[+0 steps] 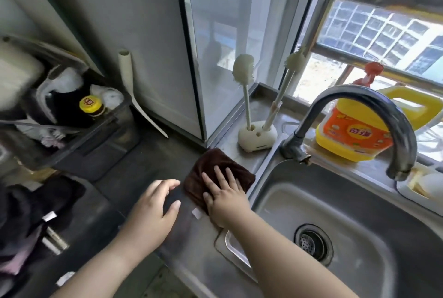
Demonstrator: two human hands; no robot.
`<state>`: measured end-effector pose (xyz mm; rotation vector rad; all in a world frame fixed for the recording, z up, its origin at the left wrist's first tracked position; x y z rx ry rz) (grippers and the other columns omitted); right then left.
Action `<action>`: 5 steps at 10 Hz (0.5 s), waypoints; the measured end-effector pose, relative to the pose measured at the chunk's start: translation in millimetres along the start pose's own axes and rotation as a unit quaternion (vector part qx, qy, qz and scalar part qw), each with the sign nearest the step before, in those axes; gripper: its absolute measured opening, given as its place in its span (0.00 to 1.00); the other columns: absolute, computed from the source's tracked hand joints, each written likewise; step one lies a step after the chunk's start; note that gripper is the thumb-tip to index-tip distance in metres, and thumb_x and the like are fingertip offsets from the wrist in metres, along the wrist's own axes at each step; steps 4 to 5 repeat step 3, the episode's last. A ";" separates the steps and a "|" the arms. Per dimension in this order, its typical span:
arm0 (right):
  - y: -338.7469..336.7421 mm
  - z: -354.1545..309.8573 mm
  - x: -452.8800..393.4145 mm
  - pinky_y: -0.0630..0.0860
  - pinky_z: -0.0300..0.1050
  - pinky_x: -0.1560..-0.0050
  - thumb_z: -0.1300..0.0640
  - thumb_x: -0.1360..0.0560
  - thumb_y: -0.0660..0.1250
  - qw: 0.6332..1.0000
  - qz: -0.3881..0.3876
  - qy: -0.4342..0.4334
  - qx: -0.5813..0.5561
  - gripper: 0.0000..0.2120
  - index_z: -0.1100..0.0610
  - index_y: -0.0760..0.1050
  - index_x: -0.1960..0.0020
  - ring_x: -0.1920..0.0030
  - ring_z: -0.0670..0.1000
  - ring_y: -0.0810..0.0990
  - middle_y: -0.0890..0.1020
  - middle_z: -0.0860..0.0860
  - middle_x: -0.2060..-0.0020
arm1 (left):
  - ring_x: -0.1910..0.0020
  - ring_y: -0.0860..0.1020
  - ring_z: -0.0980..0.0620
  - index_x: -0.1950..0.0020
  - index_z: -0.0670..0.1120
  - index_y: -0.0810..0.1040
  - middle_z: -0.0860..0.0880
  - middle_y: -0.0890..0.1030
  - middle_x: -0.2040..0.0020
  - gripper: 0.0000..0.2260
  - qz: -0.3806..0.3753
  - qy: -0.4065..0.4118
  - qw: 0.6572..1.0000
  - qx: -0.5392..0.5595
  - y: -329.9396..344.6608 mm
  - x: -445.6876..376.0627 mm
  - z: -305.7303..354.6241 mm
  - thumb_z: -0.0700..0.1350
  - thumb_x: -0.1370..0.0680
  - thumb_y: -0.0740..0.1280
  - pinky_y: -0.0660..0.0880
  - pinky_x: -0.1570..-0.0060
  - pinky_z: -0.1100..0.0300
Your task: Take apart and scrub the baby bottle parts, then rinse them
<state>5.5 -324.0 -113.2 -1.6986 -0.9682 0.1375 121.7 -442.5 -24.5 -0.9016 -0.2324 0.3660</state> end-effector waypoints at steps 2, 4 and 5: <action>-32.8 7.8 -15.3 0.41 0.50 0.25 0.44 0.19 0.50 0.999 -0.024 -0.001 -0.039 0.25 0.41 0.47 0.24 0.24 0.54 0.40 0.43 0.48 0.23 | 0.46 0.76 0.51 0.40 0.44 0.77 0.54 0.75 0.46 0.13 -0.004 0.018 0.999 -0.031 3.9 -18.4 -5.6 0.41 0.25 0.67 0.66 0.46 0.64; -56.2 5.0 14.8 0.50 0.42 0.27 0.50 0.21 0.58 0.991 0.065 -0.037 -0.109 0.27 0.48 0.55 0.24 0.25 0.51 0.54 0.56 0.51 0.24 | 0.48 0.78 0.49 0.42 0.45 0.78 0.50 0.78 0.47 0.17 -0.025 0.070 0.996 -0.045 17.5 -31.9 8.8 0.48 0.29 0.62 0.72 0.46 0.57; -56.2 5.0 14.8 0.50 0.42 0.27 0.50 0.21 0.58 0.991 0.065 -0.037 -0.109 0.27 0.48 0.55 0.24 0.25 0.51 0.54 0.56 0.51 0.24 | 0.48 0.78 0.49 0.42 0.45 0.78 0.50 0.78 0.47 0.17 -0.025 0.070 0.996 -0.045 17.5 -31.9 8.8 0.48 0.29 0.62 0.72 0.46 0.57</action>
Point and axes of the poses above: each hand's wrist, its own x-axis away from the middle knuckle, its own y-axis out of the palm, z = x × y, the point moved 4 cm from there along -x, towards the middle knuckle
